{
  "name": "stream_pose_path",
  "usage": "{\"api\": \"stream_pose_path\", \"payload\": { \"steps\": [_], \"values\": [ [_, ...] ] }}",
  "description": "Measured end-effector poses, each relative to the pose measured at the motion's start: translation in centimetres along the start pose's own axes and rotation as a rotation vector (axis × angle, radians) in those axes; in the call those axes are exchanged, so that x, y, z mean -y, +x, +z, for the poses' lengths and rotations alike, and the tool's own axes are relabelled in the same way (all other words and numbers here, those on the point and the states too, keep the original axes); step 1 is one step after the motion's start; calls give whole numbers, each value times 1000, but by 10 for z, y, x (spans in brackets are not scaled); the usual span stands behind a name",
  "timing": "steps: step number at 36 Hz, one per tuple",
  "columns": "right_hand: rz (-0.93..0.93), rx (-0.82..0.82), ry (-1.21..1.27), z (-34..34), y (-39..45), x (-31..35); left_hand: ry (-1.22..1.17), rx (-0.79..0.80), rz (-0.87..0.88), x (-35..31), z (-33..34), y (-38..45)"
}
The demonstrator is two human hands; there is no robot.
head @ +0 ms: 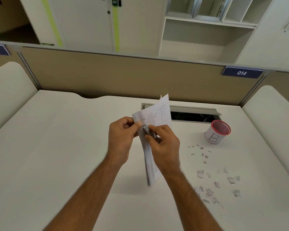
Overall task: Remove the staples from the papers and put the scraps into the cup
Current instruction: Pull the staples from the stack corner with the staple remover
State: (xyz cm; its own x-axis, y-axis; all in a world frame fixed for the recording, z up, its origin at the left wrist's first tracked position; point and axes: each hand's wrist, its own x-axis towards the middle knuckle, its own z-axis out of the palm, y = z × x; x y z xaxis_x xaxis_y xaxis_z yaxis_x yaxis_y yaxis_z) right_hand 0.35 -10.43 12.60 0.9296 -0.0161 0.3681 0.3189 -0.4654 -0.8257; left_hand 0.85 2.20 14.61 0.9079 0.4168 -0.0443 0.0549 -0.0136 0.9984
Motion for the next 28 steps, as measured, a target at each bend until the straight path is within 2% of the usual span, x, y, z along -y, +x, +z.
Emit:
{"api": "stream_pose_path", "payload": {
  "steps": [14, 28],
  "values": [
    [-4, -26, 7, 3, -6, -1, -21, -37, 37, 5, -3, -3],
    [-22, 8, -1, 0, -4, 2, 2, -1, 60, 6, -6, -1]
  ]
}}
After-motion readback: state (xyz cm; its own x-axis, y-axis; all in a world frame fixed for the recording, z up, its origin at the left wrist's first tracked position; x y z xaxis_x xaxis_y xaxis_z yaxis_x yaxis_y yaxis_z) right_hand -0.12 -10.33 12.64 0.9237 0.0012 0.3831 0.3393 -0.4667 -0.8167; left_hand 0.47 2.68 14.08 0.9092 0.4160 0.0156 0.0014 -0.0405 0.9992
